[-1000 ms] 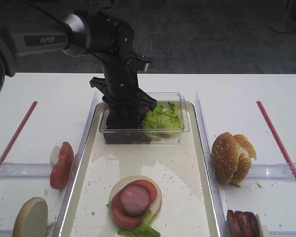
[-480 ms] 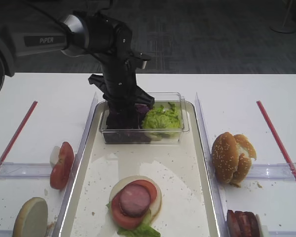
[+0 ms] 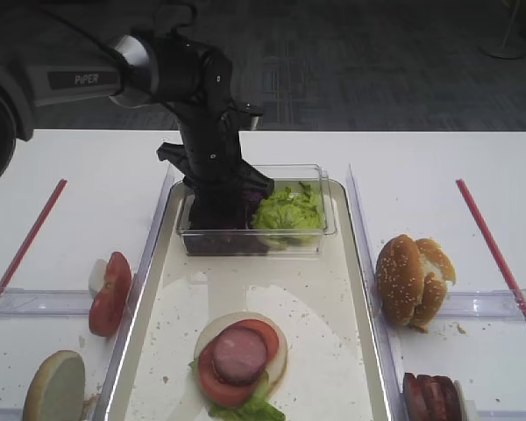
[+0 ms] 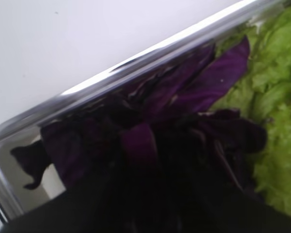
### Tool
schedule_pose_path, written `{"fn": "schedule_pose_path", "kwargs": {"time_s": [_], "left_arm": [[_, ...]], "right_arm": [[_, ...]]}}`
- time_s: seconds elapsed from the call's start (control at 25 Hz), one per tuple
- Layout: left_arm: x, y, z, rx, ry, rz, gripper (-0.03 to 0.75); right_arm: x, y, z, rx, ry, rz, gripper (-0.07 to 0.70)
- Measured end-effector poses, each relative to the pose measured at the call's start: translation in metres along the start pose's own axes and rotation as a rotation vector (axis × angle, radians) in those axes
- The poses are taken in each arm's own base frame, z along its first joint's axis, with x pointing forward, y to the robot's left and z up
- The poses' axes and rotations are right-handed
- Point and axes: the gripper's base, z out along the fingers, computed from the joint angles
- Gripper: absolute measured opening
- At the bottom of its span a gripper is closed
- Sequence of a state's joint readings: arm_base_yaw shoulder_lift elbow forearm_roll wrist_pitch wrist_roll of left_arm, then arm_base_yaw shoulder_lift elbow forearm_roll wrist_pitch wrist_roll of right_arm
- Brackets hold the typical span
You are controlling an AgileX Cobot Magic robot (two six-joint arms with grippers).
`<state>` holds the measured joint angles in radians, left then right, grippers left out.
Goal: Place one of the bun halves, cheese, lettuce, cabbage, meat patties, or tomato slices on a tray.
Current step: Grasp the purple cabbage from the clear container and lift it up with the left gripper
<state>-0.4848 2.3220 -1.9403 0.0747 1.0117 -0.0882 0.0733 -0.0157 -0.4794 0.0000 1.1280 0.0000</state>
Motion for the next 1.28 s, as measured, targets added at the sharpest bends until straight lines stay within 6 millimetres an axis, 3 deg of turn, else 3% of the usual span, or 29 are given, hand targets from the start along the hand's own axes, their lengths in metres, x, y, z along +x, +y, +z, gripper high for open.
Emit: {"fn": "schedule_pose_path", "kwargs": {"time_s": [0.16, 0.76, 0.92, 1.28], "left_arm": [[0.000, 0.000, 0.001, 0.002, 0.004, -0.001, 0.202], [0.002, 0.000, -0.001, -0.002, 0.024, 0.000, -0.009], [0.002, 0.000, -0.002, -0.003, 0.031, -0.001, -0.015], [0.000, 0.003, -0.041, -0.004, -0.013, -0.005, -0.017]], "right_arm": [[0.000, 0.000, 0.000, 0.000, 0.000, 0.000, 0.679], [0.000, 0.000, 0.000, 0.000, 0.000, 0.000, 0.679], [0.000, 0.000, 0.000, 0.000, 0.000, 0.000, 0.679], [0.000, 0.000, 0.000, 0.000, 0.000, 0.000, 0.679]]}}
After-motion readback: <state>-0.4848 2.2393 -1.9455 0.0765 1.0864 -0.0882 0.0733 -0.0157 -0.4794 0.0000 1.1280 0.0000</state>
